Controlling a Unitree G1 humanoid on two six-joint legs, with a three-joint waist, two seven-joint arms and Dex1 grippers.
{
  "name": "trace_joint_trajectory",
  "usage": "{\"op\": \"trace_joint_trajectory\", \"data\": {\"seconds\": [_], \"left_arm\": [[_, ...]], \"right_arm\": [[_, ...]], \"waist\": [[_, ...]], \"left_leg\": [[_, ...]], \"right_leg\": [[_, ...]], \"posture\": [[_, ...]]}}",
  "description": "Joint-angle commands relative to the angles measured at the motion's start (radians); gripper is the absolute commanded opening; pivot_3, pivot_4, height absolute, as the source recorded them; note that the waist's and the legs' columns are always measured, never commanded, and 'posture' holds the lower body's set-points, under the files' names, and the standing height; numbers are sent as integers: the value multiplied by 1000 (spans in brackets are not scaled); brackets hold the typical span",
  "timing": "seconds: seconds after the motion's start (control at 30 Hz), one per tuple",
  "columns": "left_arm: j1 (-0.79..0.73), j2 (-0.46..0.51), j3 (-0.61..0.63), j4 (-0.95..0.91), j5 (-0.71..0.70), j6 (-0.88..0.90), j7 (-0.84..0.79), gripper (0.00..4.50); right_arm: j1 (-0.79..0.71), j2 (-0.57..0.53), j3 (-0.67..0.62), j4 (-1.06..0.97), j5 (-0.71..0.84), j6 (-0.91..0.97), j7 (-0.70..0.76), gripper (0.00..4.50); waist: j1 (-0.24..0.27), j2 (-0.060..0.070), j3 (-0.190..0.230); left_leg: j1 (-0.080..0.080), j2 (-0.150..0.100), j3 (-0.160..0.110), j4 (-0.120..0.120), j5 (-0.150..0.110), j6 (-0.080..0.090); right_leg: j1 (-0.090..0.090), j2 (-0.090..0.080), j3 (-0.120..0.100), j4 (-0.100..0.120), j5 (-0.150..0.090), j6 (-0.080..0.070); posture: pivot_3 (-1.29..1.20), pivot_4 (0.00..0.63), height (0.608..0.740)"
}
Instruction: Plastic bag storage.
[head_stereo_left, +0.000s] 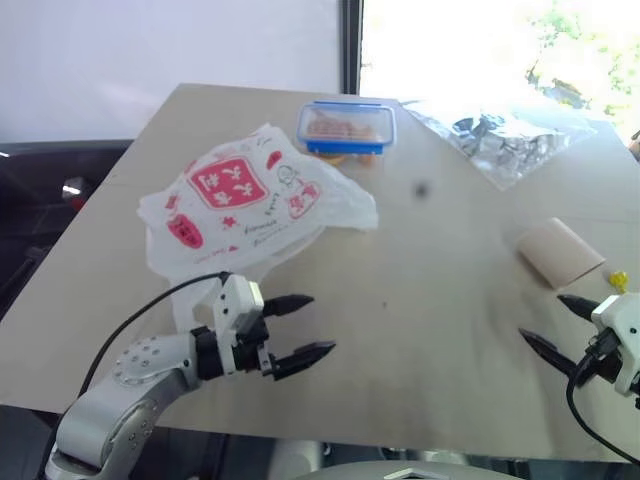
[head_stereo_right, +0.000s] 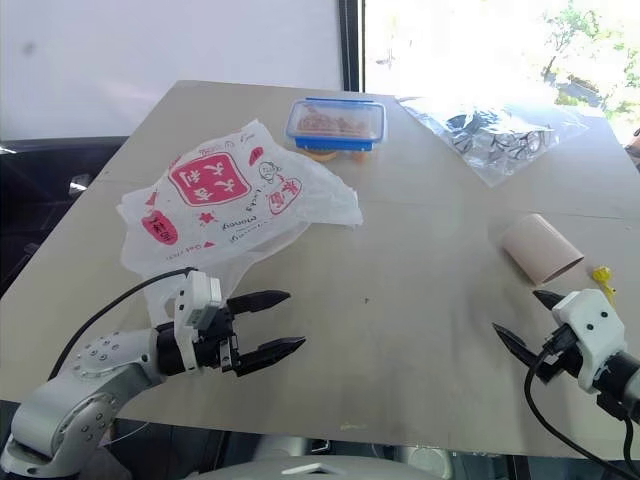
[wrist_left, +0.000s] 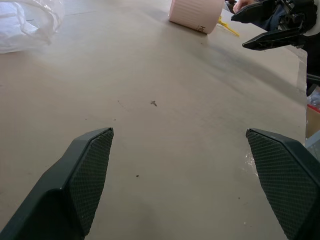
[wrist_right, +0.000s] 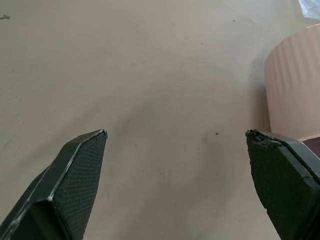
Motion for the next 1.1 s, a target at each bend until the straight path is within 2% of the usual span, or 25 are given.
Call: {"op": "trace_joint_trajectory", "data": {"seconds": [0.03,0.2,0.27,0.37,0.47,0.53,0.63,0.73,0.8,0.93,1.03,1.1], "left_arm": [[48,-10,6,23,44,-106,-49,4480],[108,-57,39,110,107,-291,-100,4480],[115,-60,32,139,178,-383,-106,4480],[101,-94,35,187,272,-533,-75,4480],[46,-123,48,199,274,-567,-33,4480],[-27,-136,69,240,237,-525,3,4480],[-210,-144,157,275,76,-368,115,4480],[-356,-100,281,317,-130,-222,164,4480],[-406,-69,298,311,-181,-149,187,4480],[-405,0,234,204,-169,-40,212,4480],[-379,89,165,76,20,-29,290,4480],[-396,136,134,20,65,-35,277,4480]], "right_arm": [[-12,-7,-22,-28,31,-8,-3,4500],[-73,-10,27,-95,95,35,-18,4500],[-90,-8,38,-128,137,57,-23,4500],[-120,-4,60,-172,181,65,-31,4500],[-143,-15,92,-192,203,55,-12,4500],[-170,-16,111,-176,203,52,-16,4500],[-200,-21,127,-150,201,48,-13,4500],[-211,-25,137,-118,192,29,3,4500],[-210,-25,142,-97,181,8,15,4500],[-204,-14,159,-62,162,-41,30,4500],[-188,-3,169,-50,155,-76,39,4500],[-173,3,173,-42,157,-102,53,4500]], "waist": [[-1,0,0],[-4,1,-1],[0,1,-1],[8,1,-2],[16,0,-2],[21,0,-3],[24,-1,-2],[15,-2,-4],[11,-2,-3],[6,-3,-3],[10,-3,-3],[15,-3,-3]], "left_leg": [[0,0,0,0,0,0],[0,0,0,0,0,0],[0,0,0,0,0,0],[0,0,-1,0,0,0],[-1,0,-1,0,-1,1],[-1,0,-1,0,-1,1],[-1,0,-1,0,-1,1],[-2,1,-4,2,0,1],[-1,1,-2,2,0,0],[-1,-1,-1,2,2,-3],[-2,-1,-2,2,2,-3],[-1,-1,-1,1,2,-3]], "right_leg": [[0,0,0,0,0,0],[0,0,0,0,0,0],[0,0,-1,0,0,0],[0,0,-1,0,0,-1],[0,-1,-1,-1,0,-1],[0,-1,-1,-1,0,-1],[0,-1,-2,0,0,-1],[1,1,-4,0,2,3],[2,1,-2,0,2,3],[2,1,-1,0,2,3],[2,1,-2,-1,2,3],[2,2,-1,-1,2,3]], "posture": [[0,150,740],[0,150,740],[0,150,740],[0,150,740],[0,150,740],[0,150,740],[0,150,740],[0,150,740],[0,150,740],[0,150,740],[0,150,740],[0,150,740]]}}
